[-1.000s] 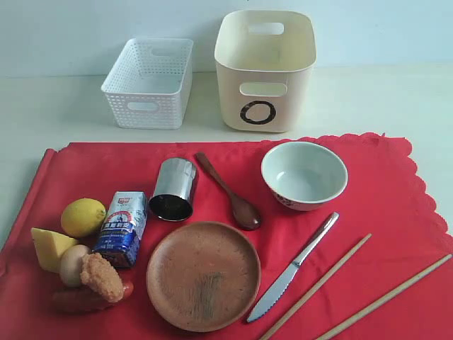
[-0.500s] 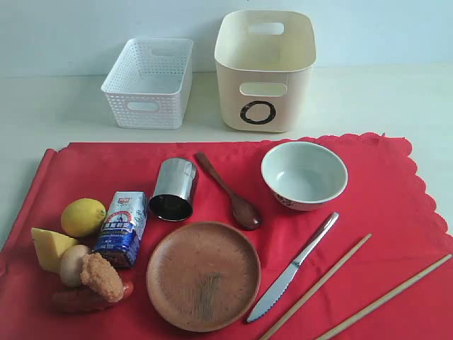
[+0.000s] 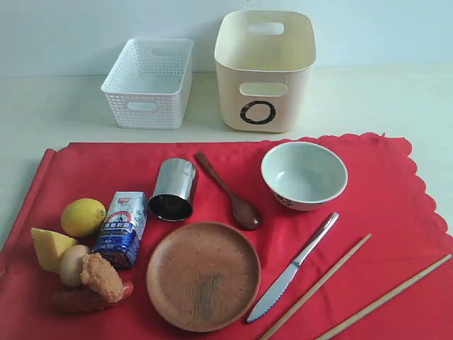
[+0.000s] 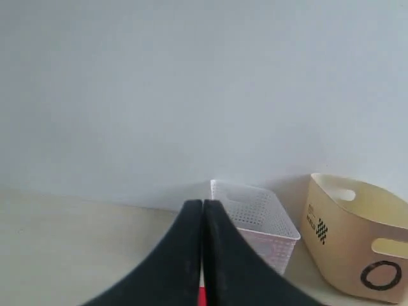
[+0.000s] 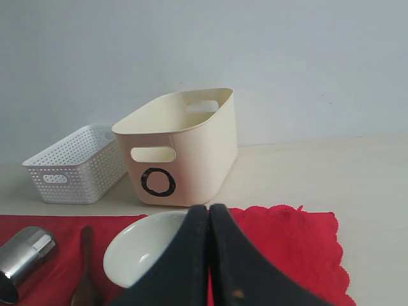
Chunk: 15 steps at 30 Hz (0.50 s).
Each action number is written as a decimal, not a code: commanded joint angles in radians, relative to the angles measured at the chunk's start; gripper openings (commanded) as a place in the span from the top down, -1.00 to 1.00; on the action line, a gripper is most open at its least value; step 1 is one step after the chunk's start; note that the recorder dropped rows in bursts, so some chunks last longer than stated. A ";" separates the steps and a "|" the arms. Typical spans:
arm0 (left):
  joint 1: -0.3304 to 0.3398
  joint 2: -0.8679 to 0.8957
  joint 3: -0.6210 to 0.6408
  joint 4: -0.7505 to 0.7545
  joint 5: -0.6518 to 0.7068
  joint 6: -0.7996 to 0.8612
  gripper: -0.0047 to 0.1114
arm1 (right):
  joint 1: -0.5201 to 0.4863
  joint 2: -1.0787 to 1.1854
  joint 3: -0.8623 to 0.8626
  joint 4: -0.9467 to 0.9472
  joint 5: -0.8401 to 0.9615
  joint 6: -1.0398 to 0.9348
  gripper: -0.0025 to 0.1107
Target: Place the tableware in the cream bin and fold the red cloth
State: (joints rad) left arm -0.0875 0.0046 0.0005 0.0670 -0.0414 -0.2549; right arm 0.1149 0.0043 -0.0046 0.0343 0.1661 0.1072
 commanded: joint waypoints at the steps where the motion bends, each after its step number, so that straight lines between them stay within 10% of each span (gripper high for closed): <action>1: -0.006 -0.005 -0.001 -0.003 -0.022 -0.116 0.88 | 0.001 -0.004 0.005 -0.008 -0.010 -0.002 0.96; 9: -0.006 -0.005 -0.001 -0.001 -0.394 -0.336 0.88 | 0.001 -0.004 0.005 -0.008 -0.010 -0.002 0.96; 15: -0.004 0.056 -0.056 0.006 -0.406 -0.312 0.88 | 0.001 -0.004 0.005 -0.008 -0.010 -0.002 0.96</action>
State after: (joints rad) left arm -0.0875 0.0196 -0.0191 0.0670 -0.4254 -0.5721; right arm 0.1149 0.0043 -0.0046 0.0343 0.1661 0.1072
